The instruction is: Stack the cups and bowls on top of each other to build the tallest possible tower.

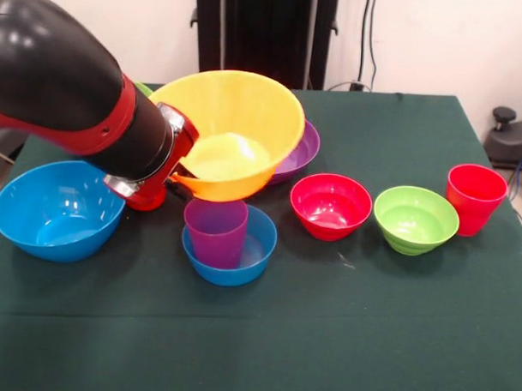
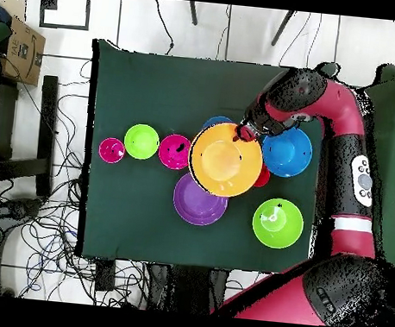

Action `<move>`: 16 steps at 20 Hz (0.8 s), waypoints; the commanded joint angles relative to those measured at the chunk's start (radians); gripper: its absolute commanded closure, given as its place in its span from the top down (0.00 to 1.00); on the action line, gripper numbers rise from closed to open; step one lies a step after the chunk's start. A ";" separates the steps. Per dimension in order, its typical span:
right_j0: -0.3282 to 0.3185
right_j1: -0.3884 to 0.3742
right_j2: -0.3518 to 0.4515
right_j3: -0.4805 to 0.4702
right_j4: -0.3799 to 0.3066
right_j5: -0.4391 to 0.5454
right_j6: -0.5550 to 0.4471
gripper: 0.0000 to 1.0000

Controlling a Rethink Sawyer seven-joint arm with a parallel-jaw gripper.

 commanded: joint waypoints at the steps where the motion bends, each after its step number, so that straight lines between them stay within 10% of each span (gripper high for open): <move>1: 0.077 -0.007 -0.024 -0.127 -0.042 0.052 -0.357 0.00; 16: 0.136 -0.009 -0.043 -0.228 -0.058 0.131 -0.390 0.00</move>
